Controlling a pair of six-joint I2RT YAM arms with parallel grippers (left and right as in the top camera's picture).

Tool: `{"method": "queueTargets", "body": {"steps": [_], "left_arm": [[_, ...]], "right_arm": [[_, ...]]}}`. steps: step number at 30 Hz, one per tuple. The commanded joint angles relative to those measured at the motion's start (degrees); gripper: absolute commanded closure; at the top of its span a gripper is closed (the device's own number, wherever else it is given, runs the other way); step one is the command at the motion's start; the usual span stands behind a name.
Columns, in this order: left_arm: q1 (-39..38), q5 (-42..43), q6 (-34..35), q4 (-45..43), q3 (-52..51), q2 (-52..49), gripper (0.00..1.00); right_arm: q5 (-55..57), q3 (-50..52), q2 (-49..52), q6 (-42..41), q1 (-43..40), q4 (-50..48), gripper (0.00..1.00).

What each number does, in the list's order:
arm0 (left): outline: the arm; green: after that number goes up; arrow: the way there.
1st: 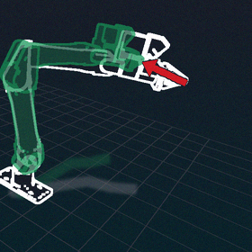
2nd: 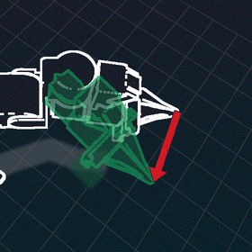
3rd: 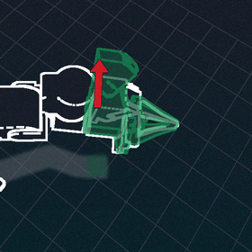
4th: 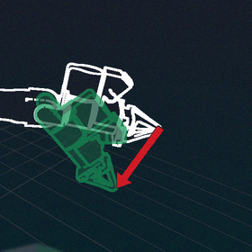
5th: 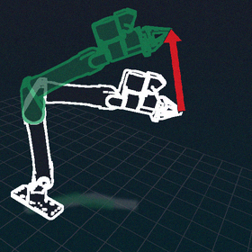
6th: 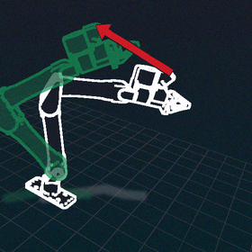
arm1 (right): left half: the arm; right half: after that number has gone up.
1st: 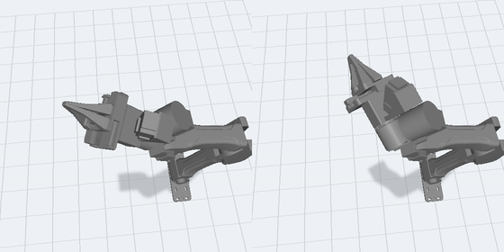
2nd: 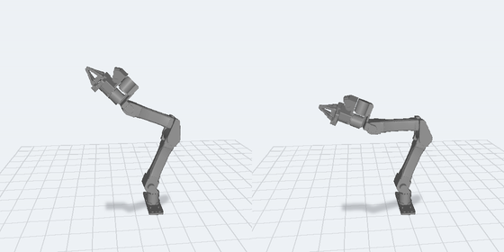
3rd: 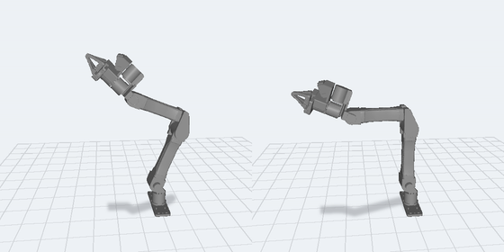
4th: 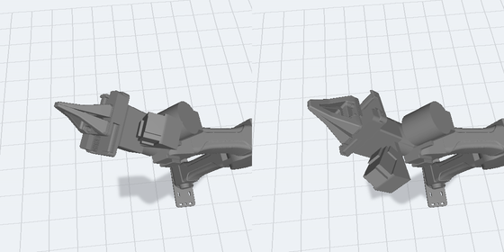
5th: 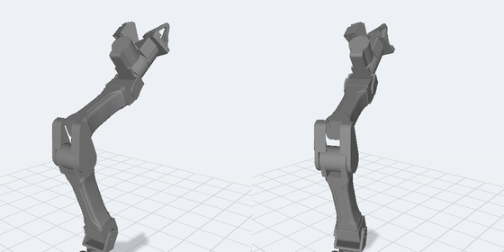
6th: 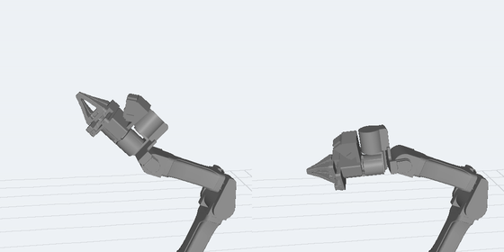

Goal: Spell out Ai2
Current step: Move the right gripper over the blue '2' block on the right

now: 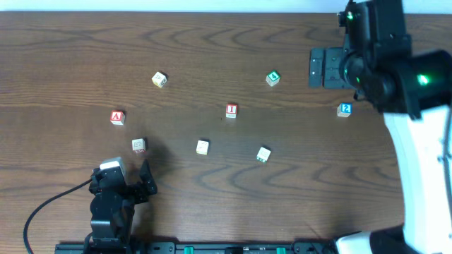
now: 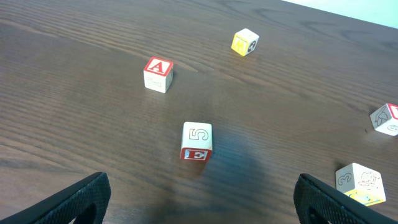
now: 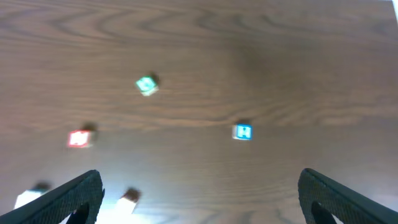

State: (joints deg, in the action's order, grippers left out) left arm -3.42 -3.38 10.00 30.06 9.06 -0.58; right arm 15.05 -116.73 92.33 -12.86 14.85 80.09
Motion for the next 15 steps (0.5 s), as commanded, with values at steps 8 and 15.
{"method": "queueTargets", "body": {"steps": [8,15], "left_arm": [[0.31,0.02,-1.03,-0.11,-0.9,0.33,0.05],[0.31,0.02,-1.03,-0.09,-0.9,0.33,0.05]], "right_arm": [[-6.16,8.68,10.67,5.03,-11.82,-11.61,0.01],[-7.1,11.56,12.81,10.27,-19.47,-13.25,0.01]]}}
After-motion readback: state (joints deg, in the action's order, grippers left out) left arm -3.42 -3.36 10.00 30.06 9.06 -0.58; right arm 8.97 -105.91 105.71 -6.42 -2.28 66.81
